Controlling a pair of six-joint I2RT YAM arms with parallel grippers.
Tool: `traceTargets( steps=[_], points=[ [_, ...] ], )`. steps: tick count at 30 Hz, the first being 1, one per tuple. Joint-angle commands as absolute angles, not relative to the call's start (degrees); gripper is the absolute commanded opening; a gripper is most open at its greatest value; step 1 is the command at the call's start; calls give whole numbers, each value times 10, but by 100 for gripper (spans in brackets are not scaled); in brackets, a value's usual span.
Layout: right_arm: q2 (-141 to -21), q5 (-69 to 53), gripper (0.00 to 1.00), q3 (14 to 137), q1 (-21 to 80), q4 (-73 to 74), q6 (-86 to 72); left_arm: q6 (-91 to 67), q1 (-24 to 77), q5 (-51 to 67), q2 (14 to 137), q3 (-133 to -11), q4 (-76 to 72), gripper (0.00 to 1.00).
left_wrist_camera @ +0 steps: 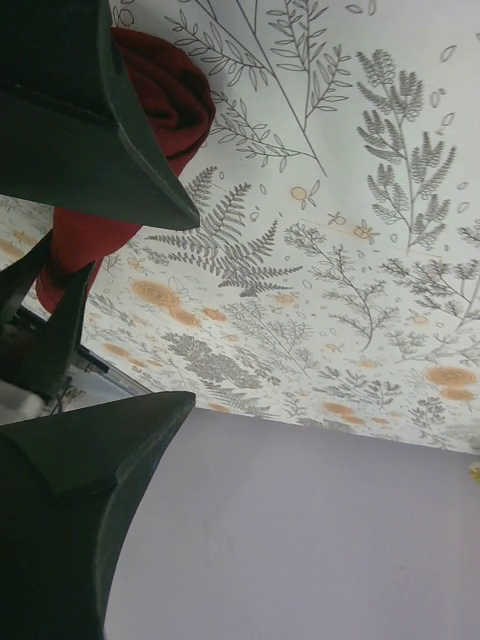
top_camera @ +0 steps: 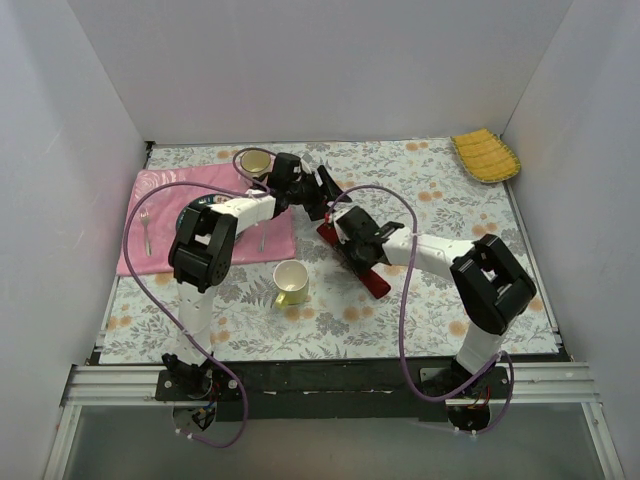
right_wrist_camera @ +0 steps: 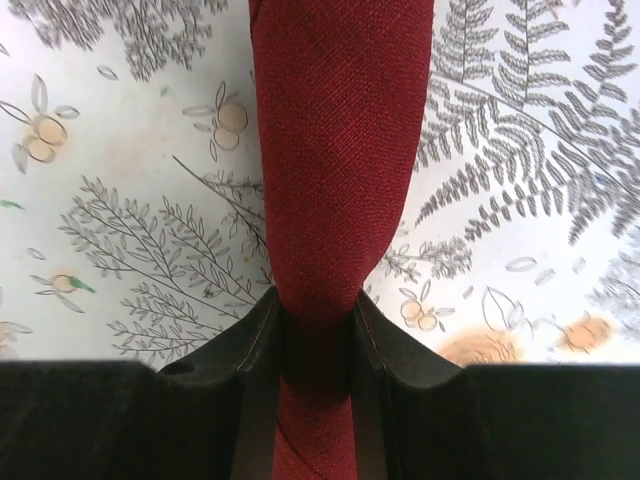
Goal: Fold the napkin, place the utensils inside, and roll it up
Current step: Roll the napkin with the utensil
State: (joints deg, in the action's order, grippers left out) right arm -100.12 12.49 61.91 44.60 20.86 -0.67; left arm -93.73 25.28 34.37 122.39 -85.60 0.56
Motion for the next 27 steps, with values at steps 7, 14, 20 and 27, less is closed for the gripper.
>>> traceTargets(
  steps=[7, 14, 20, 27],
  points=[
    [-1012, -277, 17, 578, 308, 113, -98, -953, 246, 374, 1166, -866, 3, 65],
    [-1032, -372, 18, 523, 247, 39, -150, -978, 262, 393, 1166, -828, -54, 65],
    [-1052, -438, 18, 487, 210, -13, -172, -985, 286, 395, 1172, -812, -77, 65],
    [-1061, -457, 19, 481, 201, -26, -178, -1010, 297, 395, 1180, -738, -171, 64]
  ],
)
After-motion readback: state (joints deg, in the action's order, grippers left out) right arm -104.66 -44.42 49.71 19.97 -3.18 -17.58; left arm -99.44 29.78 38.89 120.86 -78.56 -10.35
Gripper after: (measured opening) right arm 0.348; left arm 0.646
